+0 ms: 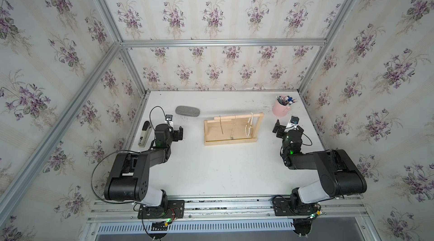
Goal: Hang the necklace on the jewelry display stand
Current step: Reset both arms
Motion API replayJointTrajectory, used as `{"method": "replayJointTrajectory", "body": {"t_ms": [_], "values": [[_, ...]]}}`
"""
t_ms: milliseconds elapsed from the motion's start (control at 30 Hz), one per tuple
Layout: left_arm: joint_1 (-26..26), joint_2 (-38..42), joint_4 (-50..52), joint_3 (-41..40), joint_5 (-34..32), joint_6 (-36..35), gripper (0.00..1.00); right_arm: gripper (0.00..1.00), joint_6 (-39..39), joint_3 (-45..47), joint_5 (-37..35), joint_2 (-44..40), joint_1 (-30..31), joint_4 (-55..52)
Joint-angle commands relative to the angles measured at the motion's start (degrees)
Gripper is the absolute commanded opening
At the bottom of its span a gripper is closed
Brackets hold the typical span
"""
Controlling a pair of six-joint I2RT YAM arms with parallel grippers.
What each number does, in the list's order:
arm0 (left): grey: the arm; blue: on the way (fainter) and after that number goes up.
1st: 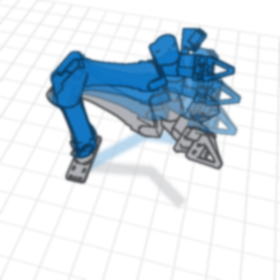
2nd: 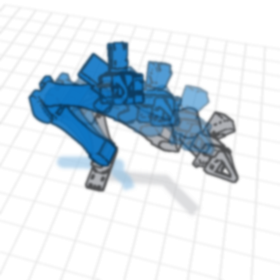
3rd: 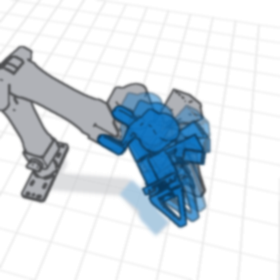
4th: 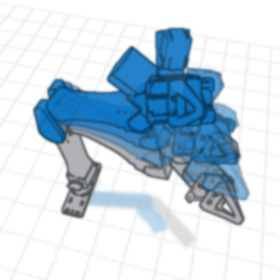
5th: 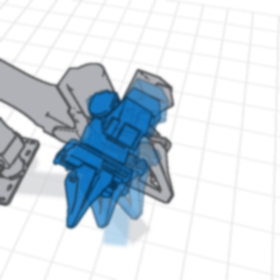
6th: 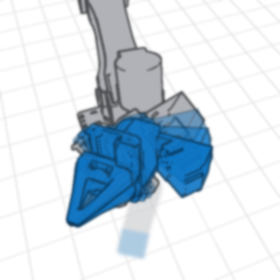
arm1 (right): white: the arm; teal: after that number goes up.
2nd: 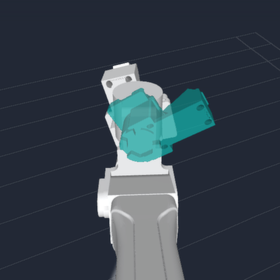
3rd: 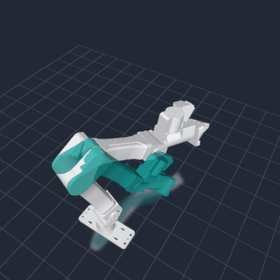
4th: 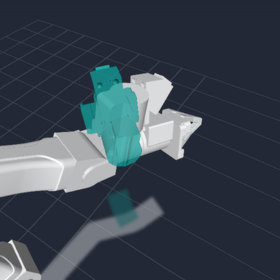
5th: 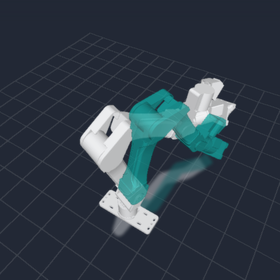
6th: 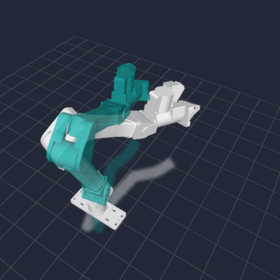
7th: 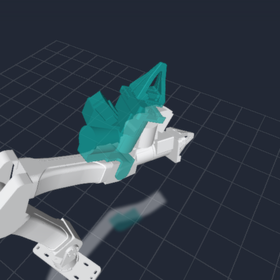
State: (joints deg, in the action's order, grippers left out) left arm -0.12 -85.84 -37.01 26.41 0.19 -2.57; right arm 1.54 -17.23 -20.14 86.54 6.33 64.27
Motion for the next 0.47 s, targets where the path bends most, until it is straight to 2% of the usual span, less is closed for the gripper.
{"method": "replayJointTrajectory", "body": {"t_ms": [0,433], "values": [[0.0,0.0,-1.3,0.2,0.3,-0.1,1.00,1.00,0.4,-0.1,-0.1,0.1,0.0,0.2],[0.0,-0.1,-1.3,0.3,0.3,0.0,1.00,1.00,0.5,-0.6,0.0,0.3,0.0,-0.5]]}}
